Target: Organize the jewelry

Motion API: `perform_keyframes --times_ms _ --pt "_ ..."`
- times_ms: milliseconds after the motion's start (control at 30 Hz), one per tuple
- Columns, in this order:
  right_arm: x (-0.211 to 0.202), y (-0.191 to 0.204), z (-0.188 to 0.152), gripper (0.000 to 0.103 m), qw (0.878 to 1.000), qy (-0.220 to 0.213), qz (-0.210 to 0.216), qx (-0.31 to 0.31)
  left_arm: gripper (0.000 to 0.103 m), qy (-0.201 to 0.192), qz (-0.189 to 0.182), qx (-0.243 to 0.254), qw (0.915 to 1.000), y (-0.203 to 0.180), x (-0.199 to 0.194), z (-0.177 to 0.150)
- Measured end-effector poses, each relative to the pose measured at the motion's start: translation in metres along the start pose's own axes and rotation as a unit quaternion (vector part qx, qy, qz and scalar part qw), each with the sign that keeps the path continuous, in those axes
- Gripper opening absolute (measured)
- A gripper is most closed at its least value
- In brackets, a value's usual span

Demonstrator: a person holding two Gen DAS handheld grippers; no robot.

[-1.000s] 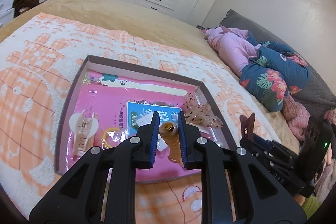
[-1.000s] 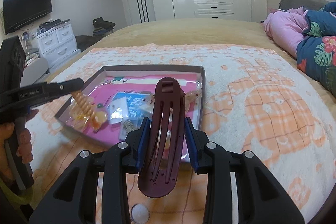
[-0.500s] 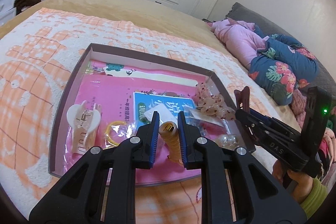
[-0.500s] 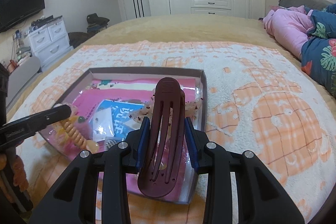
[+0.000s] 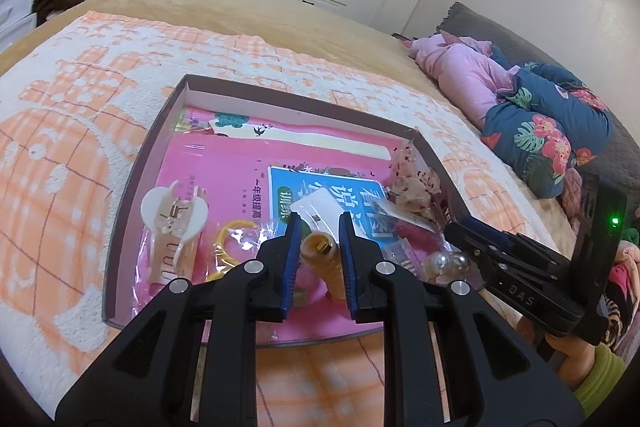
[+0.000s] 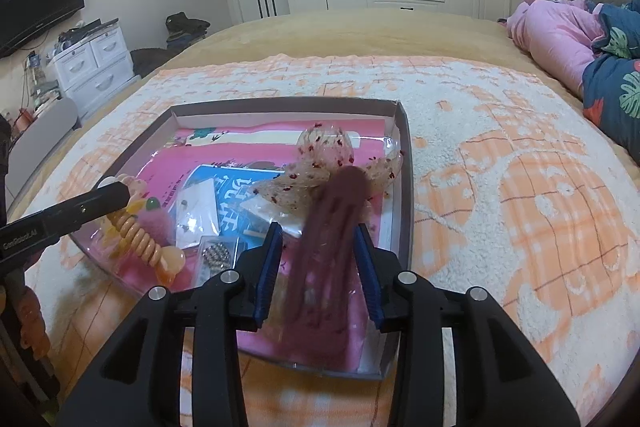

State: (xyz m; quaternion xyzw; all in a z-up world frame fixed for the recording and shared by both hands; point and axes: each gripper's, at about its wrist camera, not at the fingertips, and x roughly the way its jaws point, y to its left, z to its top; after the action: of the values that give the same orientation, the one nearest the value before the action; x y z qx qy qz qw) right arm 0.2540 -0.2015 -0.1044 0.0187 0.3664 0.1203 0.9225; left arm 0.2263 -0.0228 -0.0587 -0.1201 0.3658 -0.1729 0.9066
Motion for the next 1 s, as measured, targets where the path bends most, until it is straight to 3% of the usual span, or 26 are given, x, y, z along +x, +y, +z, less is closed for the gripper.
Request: perform_keyframes --times_ms 67,200,433,667,867,1000 --pt "-0.007 0.0 -0.002 0.044 1.0 -0.007 0.001 0.002 0.012 0.0 0.004 0.005 1.0 -0.001 -0.002 -0.002" --pt "-0.024 0.003 -0.011 0.05 1.0 -0.022 0.001 0.001 0.036 -0.006 0.009 0.007 0.9999 -0.002 -0.01 -0.005" --pt "-0.059 0.01 -0.028 0.071 0.998 -0.058 0.001 0.001 0.051 -0.023 0.02 0.022 0.9993 -0.003 -0.032 -0.015" --pt "-0.093 0.014 -0.04 0.089 0.995 -0.098 -0.01 0.009 0.073 -0.049 0.033 0.033 0.9977 -0.005 -0.063 -0.031" --pt "-0.117 0.02 -0.051 0.096 0.99 -0.136 -0.023 0.01 0.092 -0.068 0.046 0.04 0.9959 -0.009 -0.086 -0.042" --pt "-0.125 0.02 -0.06 0.097 0.99 -0.14 -0.009 0.02 0.092 -0.083 0.046 0.053 0.9941 -0.012 -0.098 -0.05"
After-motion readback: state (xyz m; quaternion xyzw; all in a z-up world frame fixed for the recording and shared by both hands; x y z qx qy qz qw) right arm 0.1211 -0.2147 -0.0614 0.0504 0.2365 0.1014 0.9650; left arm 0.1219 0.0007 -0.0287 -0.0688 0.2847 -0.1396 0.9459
